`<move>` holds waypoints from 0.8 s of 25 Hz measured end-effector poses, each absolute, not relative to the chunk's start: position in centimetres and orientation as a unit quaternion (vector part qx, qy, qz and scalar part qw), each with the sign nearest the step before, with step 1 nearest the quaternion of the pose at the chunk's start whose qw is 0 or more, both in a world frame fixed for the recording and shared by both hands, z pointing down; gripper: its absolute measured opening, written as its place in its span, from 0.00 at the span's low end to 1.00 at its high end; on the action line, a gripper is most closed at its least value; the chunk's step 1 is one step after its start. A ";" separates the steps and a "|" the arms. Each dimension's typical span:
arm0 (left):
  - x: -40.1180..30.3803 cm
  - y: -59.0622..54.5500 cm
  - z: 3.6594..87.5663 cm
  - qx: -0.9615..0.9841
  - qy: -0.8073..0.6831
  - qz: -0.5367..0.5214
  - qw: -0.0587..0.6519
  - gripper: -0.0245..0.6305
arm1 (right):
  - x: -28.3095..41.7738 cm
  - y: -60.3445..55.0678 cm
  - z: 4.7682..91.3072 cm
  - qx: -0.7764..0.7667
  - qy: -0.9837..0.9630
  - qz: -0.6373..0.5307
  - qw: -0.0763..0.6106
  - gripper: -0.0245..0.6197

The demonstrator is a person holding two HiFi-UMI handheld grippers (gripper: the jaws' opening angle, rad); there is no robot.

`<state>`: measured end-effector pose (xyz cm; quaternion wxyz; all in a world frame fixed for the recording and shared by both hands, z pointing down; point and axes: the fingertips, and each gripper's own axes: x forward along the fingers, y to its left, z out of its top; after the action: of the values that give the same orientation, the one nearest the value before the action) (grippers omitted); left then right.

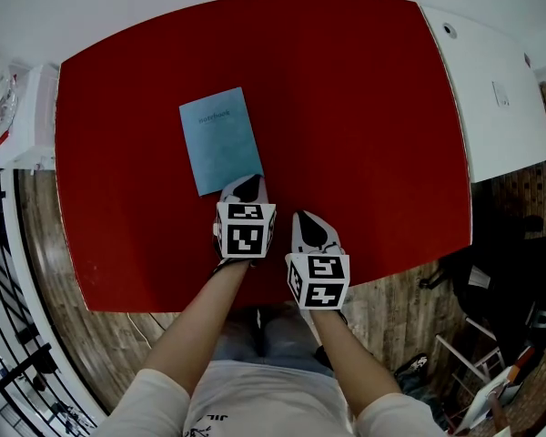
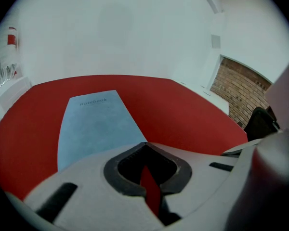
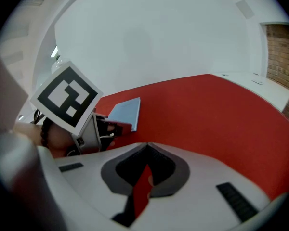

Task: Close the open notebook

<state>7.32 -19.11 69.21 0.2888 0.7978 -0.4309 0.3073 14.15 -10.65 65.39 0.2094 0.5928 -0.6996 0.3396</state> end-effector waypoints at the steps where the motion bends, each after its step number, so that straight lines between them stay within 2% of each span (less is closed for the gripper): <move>1: 7.0 -19.1 68.8 0.796 -0.433 0.308 0.288 0.04 | 14.2 -10.6 65.1 0.593 -0.701 0.338 0.210 0.04; 7: 4.7 -17.8 63.3 0.807 -0.434 0.288 0.277 0.04 | 13.3 -10.3 61.6 0.584 -0.716 0.315 0.216 0.04; 15: -0.4 -11.5 54.4 0.812 -0.436 0.250 0.297 0.04 | 10.5 -7.4 54.7 0.554 -0.737 0.306 0.238 0.04; 20: -2.9 -7.2 52.1 0.807 -0.452 0.237 0.297 0.04 | 8.2 -5.8 52.1 0.543 -0.749 0.302 0.229 0.04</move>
<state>-2.94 -7.21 52.15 0.2974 0.8069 -0.4519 0.2373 8.15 -5.76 52.07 0.2295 0.5429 -0.7493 0.3019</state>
